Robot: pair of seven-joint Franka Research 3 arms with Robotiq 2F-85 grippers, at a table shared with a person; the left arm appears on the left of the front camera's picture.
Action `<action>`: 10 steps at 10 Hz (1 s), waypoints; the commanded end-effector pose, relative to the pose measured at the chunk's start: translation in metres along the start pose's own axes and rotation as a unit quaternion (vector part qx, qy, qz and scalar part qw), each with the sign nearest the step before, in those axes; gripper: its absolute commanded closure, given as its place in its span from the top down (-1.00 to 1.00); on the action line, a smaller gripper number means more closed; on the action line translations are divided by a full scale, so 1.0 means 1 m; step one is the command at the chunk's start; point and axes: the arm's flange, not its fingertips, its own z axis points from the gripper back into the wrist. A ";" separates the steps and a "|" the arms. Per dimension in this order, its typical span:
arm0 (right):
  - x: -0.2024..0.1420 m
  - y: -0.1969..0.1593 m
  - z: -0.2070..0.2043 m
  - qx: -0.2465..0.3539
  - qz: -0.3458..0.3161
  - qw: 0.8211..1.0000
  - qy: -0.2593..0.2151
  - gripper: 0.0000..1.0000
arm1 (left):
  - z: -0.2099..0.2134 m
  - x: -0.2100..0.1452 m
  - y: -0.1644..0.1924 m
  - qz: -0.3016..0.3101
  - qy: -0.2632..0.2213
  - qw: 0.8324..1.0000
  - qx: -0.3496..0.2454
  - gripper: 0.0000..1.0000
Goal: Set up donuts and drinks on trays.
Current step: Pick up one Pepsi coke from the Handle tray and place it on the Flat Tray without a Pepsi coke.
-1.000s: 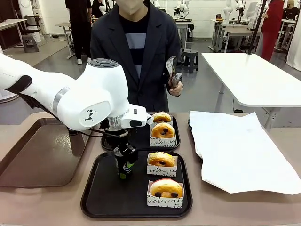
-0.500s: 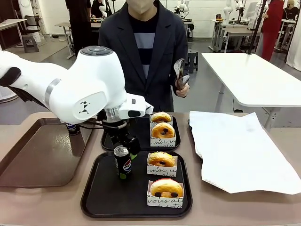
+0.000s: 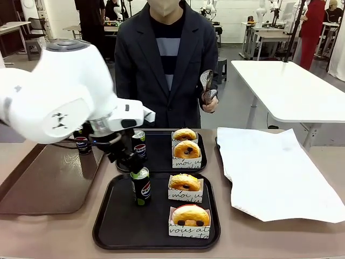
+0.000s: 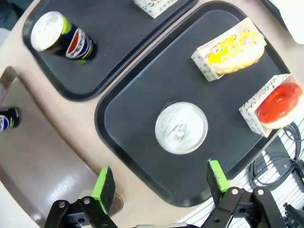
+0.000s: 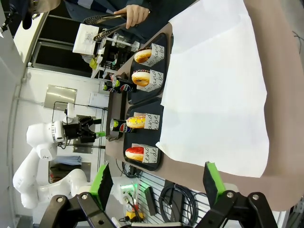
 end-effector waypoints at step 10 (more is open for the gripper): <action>0.000 0.000 -0.001 0.006 0.005 1.000 -0.002 1.00 | 0.051 -0.015 0.077 0.089 -0.046 0.994 -0.053 1.00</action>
